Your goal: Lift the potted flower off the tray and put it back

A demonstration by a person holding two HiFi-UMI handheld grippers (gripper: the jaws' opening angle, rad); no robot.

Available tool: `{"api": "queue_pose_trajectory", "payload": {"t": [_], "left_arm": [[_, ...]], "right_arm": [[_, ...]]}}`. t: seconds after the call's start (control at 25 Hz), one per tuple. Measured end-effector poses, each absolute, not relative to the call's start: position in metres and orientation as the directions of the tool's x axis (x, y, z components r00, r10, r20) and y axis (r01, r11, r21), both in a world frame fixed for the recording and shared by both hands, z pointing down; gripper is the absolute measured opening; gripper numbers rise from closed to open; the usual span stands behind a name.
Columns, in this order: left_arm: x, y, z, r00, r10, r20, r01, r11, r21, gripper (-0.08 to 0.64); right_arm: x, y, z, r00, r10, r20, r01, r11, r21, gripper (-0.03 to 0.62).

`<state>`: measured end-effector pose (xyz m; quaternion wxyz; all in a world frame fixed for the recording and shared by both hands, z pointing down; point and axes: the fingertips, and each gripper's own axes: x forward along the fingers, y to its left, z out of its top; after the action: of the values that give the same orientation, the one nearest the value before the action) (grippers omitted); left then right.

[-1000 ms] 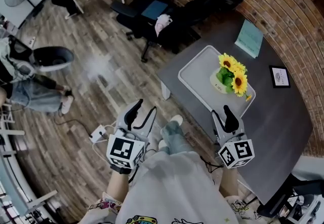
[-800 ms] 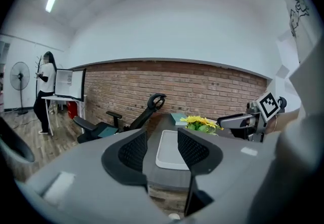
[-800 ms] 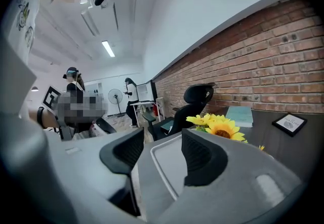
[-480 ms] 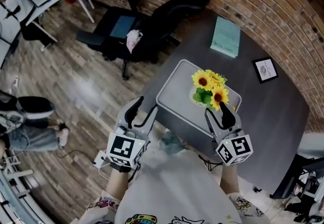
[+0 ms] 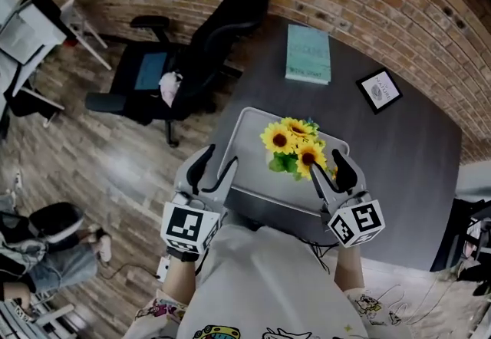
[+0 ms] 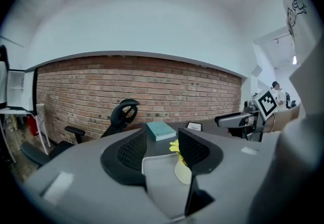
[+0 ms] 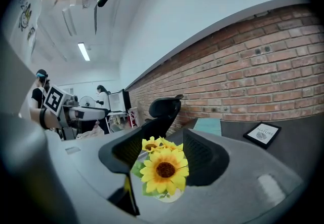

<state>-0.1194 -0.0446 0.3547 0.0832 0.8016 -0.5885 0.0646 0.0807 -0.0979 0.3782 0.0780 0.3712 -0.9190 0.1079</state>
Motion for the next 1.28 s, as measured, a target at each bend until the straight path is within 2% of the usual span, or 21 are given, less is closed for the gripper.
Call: {"api": "queue_pose_trajectory", "payload": {"t": [0.44, 0.76, 1.28], "left_arm": [[-0.074, -0.089, 0.353, 0.546, -0.811, 0.209, -0.836, -0.545, 0.067, 0.204], [-0.059, -0.096, 0.356, 0.646, -0.734, 0.210, -0.759, -0.647, 0.069, 0.210], [-0.049, -0.084, 0.378, 0.713, -0.657, 0.247, -0.692, -0.715, 0.096, 0.245]], "right_arm": [[0.123, -0.085, 0.372, -0.533, -0.817, 0.219, -0.846, 0.516, -0.133, 0.249], [0.131, -0.067, 0.376, -0.442, -0.866, 0.235, -0.897, 0.422, -0.134, 0.249], [0.114, -0.059, 0.383, -0.496, -0.839, 0.222, -0.868, 0.475, -0.145, 0.298]]}}
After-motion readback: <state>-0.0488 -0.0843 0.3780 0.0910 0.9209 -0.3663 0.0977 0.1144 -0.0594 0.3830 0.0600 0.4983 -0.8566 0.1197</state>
